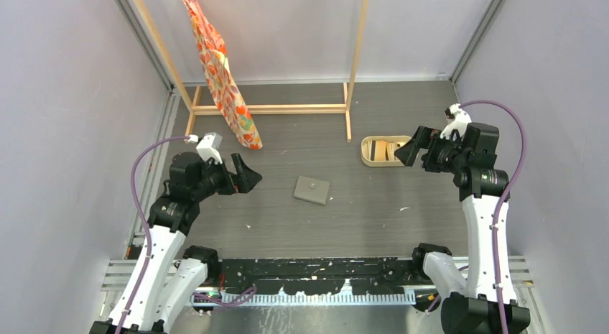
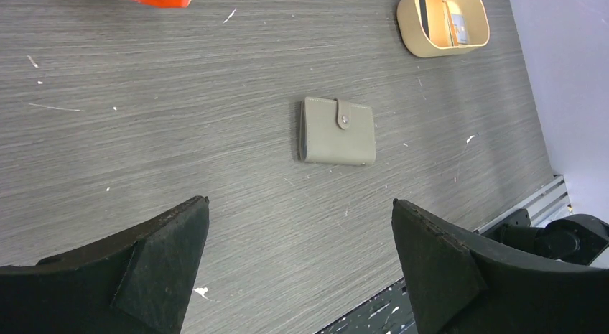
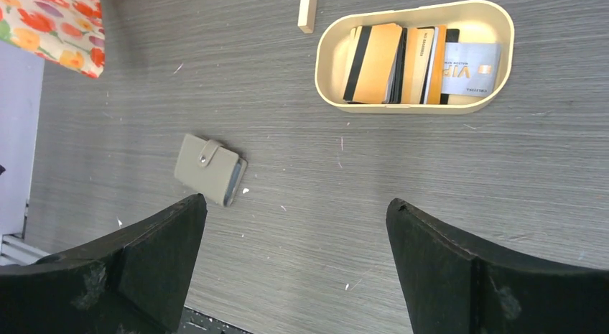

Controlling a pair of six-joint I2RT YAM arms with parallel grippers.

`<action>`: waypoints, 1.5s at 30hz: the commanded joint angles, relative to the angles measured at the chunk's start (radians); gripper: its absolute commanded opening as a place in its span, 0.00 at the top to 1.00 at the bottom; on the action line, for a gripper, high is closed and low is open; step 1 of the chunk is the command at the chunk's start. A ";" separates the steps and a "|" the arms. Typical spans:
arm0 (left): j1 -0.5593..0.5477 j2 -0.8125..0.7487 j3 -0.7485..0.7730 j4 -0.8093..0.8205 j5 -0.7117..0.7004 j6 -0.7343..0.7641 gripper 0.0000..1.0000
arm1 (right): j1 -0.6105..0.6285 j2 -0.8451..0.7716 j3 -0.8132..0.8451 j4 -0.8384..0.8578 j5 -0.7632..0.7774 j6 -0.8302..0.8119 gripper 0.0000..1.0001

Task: Put the credit cards into the card holder
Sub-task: Move the card holder to the center of the board.

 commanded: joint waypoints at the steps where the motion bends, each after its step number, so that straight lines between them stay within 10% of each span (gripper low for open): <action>1: 0.029 0.004 -0.012 0.055 0.079 -0.005 0.00 | -0.017 -0.003 -0.006 0.076 0.019 0.036 0.00; 13: -0.038 0.032 -0.016 0.059 0.062 -0.035 0.00 | -0.029 0.012 -0.012 0.119 0.003 0.052 0.00; 23: -0.716 0.234 -0.037 0.194 -0.594 -0.270 0.07 | -0.010 0.016 -0.129 0.093 -0.376 -0.382 0.00; 31: -0.738 0.486 -0.292 0.779 -0.634 -0.854 0.23 | -0.008 0.037 -0.126 0.009 -0.382 -0.479 0.00; 45: -0.741 0.696 -0.274 0.819 -0.810 -1.176 0.36 | -0.008 0.044 -0.126 -0.002 -0.380 -0.477 0.00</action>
